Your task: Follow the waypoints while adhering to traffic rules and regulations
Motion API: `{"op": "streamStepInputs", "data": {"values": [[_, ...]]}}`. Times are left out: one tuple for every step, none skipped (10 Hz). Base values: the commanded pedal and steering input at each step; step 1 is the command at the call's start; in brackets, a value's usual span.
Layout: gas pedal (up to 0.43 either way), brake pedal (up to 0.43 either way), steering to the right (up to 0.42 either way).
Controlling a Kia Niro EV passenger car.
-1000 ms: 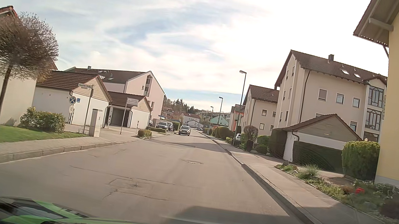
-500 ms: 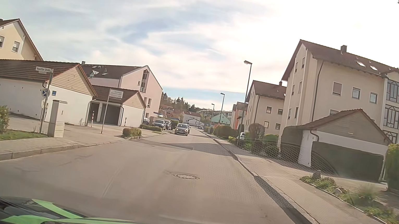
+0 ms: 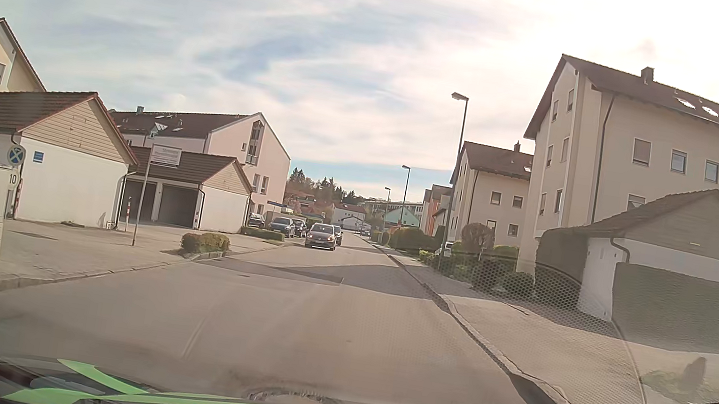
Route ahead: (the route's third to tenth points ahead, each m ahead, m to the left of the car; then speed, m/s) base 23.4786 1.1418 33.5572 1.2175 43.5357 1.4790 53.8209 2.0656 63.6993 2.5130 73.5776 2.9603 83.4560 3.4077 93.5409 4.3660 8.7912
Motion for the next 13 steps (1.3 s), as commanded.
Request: {"op": "streamStepInputs", "data": {"values": [[0.087, 0.000, -0.011], [0.087, 0.000, -0.011], [0.087, 0.000, -0.011], [0.087, 0.000, -0.011], [0.098, 0.000, -0.011], [0.087, 0.000, -0.015], [0.087, 0.000, -0.015], [0.098, 0.000, -0.010], [0.098, 0.000, -0.008], [0.098, 0.000, -0.008], [0.098, 0.000, -0.008], [0.098, 0.000, -0.006], [0.087, 0.000, -0.007]]}}
